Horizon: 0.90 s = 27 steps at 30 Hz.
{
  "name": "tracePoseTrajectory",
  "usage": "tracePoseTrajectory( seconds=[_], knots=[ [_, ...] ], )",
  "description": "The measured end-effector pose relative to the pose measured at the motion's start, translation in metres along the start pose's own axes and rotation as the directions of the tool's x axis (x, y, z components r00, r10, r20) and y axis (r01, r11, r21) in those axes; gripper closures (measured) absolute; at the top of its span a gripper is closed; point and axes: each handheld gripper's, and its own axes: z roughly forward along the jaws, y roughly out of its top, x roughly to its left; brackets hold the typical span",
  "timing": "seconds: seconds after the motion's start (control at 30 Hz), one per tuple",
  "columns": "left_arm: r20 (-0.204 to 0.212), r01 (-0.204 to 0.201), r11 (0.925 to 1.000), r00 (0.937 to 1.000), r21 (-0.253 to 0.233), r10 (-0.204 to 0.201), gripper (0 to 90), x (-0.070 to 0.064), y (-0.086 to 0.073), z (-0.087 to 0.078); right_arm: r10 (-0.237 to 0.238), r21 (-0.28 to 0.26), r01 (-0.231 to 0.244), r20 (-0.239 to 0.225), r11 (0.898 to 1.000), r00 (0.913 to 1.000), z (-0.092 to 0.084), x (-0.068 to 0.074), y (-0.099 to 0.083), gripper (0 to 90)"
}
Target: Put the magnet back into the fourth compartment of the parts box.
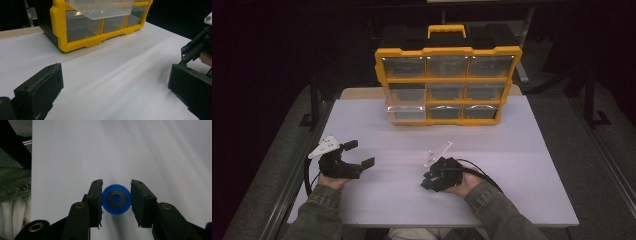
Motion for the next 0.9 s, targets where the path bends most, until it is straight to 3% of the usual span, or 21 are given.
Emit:
tracePoseTrajectory(
  seconds=[0.3,0.73,0.9],
  knots=[
    [-0.001,0.000,1.0000,1.0000,0.001,0.000,0.0,0.000,0.000,0.000,0.021,-0.028,-0.020,0.010,0.999,0.9997,-0.021,-0.005,0.007,61.4],
    [-0.002,-0.001,1.0000,1.0000,0.000,0.001,0.0,0.000,0.000,0.000,0.024,-0.025,-0.024,0.009,0.999,0.9997,-0.038,-0.006,0.028,61.5],
    [-0.002,0.001,1.0000,1.0000,-0.001,-0.001,0.0,0.000,0.000,0.000,0.021,-0.057,-0.020,0.013,0.998,0.9997,-0.045,-0.010,0.031,61.5]
  ],
)
